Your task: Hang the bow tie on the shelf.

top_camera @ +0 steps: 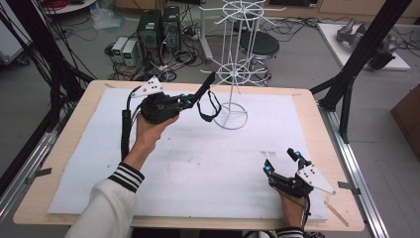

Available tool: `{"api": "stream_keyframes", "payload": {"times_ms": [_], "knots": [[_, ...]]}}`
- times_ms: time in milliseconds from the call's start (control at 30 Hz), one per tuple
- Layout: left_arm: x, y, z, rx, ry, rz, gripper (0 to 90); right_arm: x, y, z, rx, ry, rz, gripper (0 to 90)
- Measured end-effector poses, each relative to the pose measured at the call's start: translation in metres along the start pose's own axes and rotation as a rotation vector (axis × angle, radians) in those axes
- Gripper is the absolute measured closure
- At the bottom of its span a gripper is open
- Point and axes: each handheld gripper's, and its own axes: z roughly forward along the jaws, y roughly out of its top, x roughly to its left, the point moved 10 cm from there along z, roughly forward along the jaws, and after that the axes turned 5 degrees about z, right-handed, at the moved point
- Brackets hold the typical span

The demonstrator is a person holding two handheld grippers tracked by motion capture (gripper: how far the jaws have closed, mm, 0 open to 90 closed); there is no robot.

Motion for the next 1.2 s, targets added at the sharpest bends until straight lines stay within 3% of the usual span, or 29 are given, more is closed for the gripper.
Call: {"api": "stream_keyframes", "payload": {"times_ms": [533,700,800,1200], "knots": [[0.009,0.008,0.026,-0.001,0.01,0.0,84.4,0.0,0.0,0.0,-0.003,0.004,0.006,10.6],[0.014,0.008,0.03,-0.006,0.025,0.004,84.4,0.0,0.0,0.0,-0.003,0.004,0.007,10.6],[0.02,0.007,0.034,-0.003,0.039,-0.018,84.4,0.0,0.0,0.0,-0.003,0.004,0.008,10.6],[0.026,0.001,0.038,0.023,0.06,-0.018,84.4,0.0,0.001,0.0,-0.008,0.004,0.002,10.6]]}}
